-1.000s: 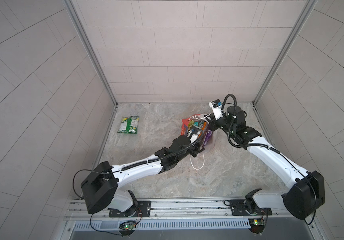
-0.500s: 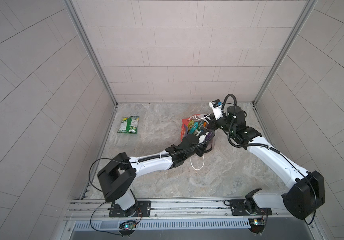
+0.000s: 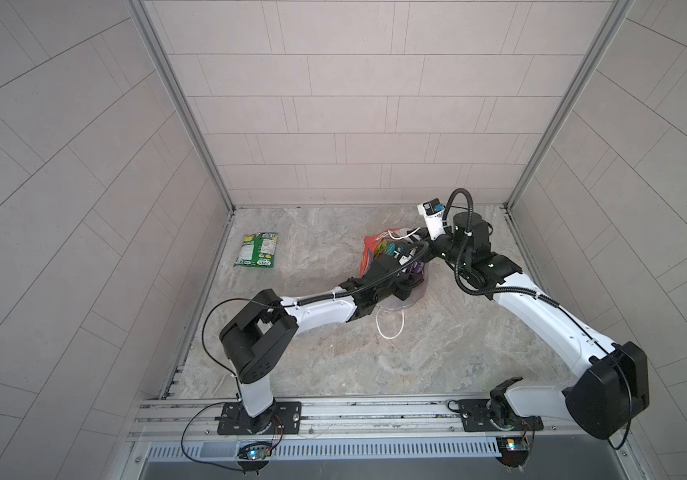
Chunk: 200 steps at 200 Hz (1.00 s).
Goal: Take the snacks out of the paper bag
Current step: 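Close the left gripper on the purple packet and lift it out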
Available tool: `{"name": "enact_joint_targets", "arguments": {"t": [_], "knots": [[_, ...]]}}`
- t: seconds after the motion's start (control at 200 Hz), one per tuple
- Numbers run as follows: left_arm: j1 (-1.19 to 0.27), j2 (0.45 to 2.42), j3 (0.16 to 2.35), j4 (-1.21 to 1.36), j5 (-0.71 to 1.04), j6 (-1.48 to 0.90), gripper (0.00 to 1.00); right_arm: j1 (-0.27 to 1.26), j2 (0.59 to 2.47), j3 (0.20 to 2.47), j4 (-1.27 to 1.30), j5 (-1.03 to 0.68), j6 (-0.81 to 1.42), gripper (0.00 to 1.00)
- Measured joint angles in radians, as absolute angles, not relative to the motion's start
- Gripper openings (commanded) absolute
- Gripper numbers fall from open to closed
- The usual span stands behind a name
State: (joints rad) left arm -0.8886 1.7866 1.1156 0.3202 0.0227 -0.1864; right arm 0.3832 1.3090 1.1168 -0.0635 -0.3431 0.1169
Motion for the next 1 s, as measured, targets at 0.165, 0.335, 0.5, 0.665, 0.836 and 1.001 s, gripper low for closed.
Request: {"name": "enact_joint_targets", "arguments": {"t": [0.165,0.335,0.5,0.665,0.836,1.001], "knots": [[-0.889,1.830,1.151,0.322,0.019,-0.174,0.58,0.381,1.309,1.115,-0.062,-0.352,0.125,0.00],[-0.889,1.858,1.172,0.329,-0.001,-0.152,0.58,0.374,1.309,1.110,-0.047,-0.357,0.133,0.00],[-0.888,1.887,1.180,0.347,-0.023,-0.133,0.55,0.372,1.309,1.104,-0.032,-0.364,0.144,0.00],[-0.880,1.930,1.189,0.355,-0.030,-0.118,0.44,0.373,1.309,1.093,-0.017,-0.379,0.156,0.00],[-0.874,1.947,1.191,0.363,-0.027,-0.115,0.28,0.374,1.309,1.093,-0.015,-0.383,0.159,0.00],[-0.871,1.945,1.190,0.370,-0.024,-0.114,0.12,0.374,1.309,1.093,-0.015,-0.382,0.159,0.00]]}}
